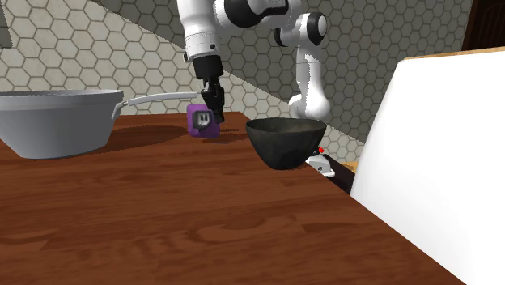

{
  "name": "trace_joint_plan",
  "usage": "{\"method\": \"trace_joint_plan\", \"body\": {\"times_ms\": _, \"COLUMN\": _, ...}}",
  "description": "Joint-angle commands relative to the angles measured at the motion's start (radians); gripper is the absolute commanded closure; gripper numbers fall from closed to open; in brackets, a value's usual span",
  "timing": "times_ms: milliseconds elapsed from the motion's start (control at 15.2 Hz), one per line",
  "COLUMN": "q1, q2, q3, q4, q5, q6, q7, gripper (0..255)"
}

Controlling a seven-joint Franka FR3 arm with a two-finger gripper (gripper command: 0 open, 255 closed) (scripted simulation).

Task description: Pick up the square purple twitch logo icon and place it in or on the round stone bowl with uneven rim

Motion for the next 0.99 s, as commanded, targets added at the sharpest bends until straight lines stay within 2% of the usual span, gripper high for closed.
{"method": "trace_joint_plan", "body": {"times_ms": 0, "q1": -0.001, "q2": -0.001, "q3": 0.0, "q4": 0.027, "q5": 0.0, "q6": -0.028, "q7": 0.003, "gripper": 255}}
{"method": "trace_joint_plan", "body": {"times_ms": 924, "q1": 0.003, "q2": 0.018, "q3": 0.002, "q4": 0.236, "q5": -0.01, "q6": -0.218, "q7": 0.033, "gripper": 255}}
